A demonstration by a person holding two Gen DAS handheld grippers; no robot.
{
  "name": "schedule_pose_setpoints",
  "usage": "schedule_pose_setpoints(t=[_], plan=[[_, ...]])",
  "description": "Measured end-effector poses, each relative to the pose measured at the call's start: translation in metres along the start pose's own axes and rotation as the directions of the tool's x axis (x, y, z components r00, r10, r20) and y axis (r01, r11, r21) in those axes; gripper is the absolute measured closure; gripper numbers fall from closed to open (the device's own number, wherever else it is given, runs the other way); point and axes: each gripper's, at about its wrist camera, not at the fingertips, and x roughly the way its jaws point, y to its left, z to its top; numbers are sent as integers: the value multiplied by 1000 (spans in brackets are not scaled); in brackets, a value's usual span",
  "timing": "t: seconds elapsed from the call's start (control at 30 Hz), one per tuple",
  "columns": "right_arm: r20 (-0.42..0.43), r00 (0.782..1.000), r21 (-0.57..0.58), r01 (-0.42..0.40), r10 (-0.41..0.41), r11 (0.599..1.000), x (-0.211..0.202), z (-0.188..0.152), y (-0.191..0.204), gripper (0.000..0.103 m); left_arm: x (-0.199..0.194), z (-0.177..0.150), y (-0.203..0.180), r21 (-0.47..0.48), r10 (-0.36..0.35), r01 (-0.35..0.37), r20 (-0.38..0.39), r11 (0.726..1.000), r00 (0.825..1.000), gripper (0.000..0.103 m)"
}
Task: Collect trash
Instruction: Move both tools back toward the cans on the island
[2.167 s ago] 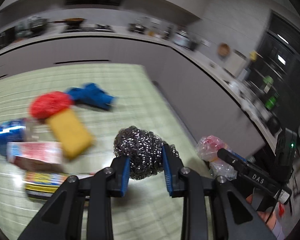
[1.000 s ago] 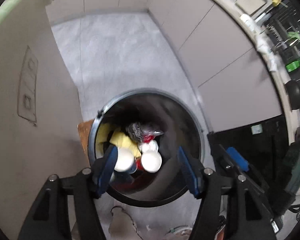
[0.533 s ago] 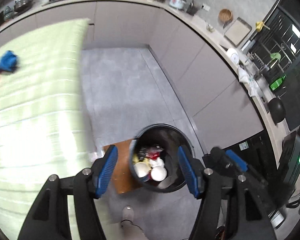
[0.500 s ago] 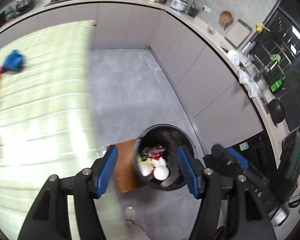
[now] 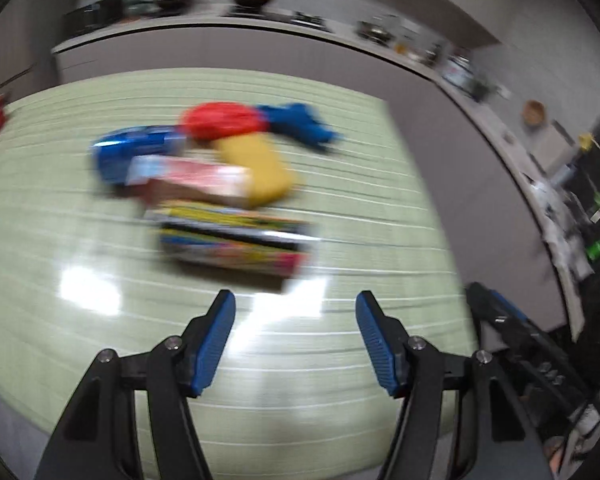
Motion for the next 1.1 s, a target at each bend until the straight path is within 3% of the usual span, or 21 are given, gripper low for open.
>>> schedule_pose_setpoints(t=[0.13,0.3,0.63,0.73,1.1], plan=[[-5,1000,-32,-5,5,999,23,-9,47,26,-1,3,63,-57,77,-76,14,995,997,39],[-16,1000,-57,-6,5,998,43,-8,85,26,0,16,104,-101,103,-101,19,990,994,39],[-21,1000,-131,-15,12,991,68,15,102,26,16,26,123,-146,120,-118,10,982,993,39],[-34,999,-134,-31,27,991,75,18,97,26,22,29,124,-145,154,-152,5,978,988,39],[-98,994,-134,-67,54,989,98,4,82,26,68,29,125,-139,192,-194,-29,971,981,39]])
